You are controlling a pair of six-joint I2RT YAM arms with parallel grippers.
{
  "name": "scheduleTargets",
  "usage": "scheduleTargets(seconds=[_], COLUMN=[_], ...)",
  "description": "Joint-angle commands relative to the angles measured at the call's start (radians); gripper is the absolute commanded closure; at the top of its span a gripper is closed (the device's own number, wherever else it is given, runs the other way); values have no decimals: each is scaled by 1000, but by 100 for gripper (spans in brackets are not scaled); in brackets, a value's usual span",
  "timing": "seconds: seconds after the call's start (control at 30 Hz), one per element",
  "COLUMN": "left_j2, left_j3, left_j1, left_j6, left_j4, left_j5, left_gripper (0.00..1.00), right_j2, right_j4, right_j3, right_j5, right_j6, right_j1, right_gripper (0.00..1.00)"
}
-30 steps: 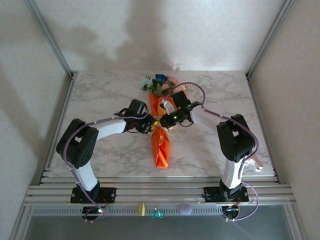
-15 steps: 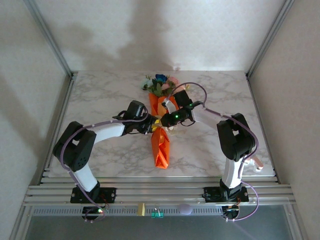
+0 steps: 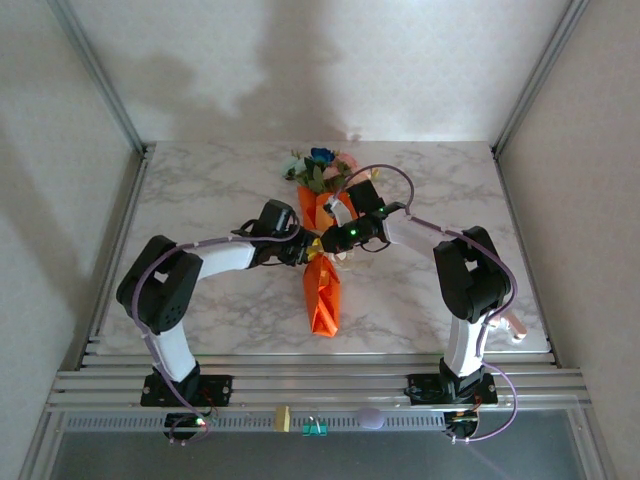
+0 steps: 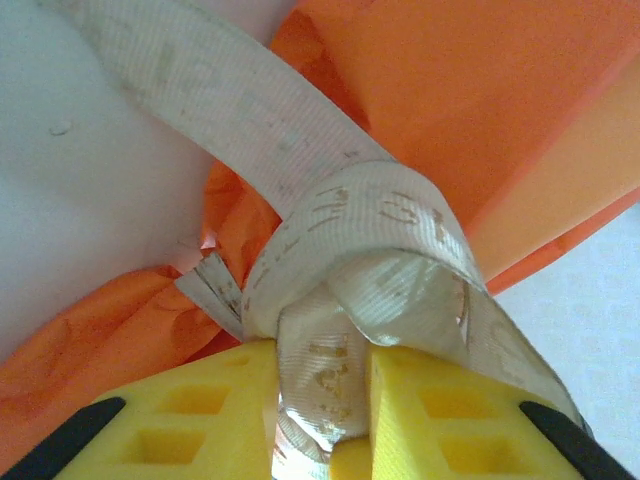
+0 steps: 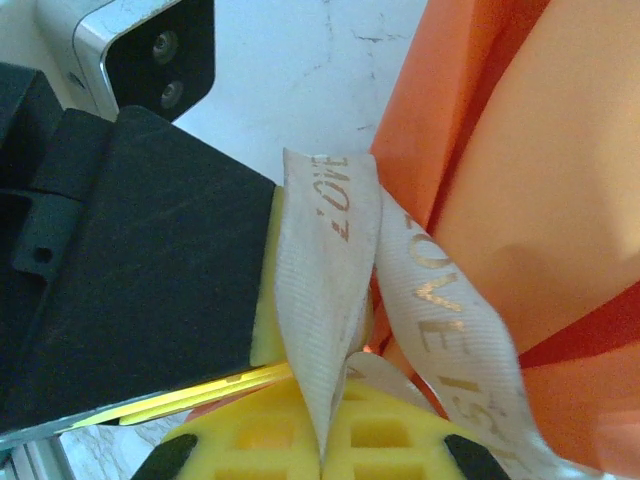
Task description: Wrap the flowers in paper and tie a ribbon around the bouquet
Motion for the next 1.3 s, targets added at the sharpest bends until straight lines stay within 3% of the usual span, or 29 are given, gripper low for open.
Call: scheduleTargets(seconds=[0.0, 0.37, 0.6, 0.7, 0.8, 1.27], left_j2=[21, -16, -79, -100, -111, -130], left_j3=[29, 10, -20, -50, -84, -122], left_j1=[-8, -6, -4, -3, -3, -2], left_j6=[-5, -3, -8, -26, -47, -69], left_j4=[18, -9, -70, -71, -46, -28], left_j5=[-10, -25, -14, 2, 8, -8], left_gripper=[75, 100, 100, 100, 100, 100], right_j2=[4, 1, -12, -31, -56, -190], right_j4=[11, 8, -22, -30, -16, -22], right_j3=[0, -3, 7, -3, -22, -62], right_j5=[-27, -18, 9, 39, 48, 131], right_j6=[10, 8, -6, 1, 22, 84], right_j1=[-3, -3, 13, 26, 36, 26], right_gripper=[100, 100, 100, 83, 72, 47])
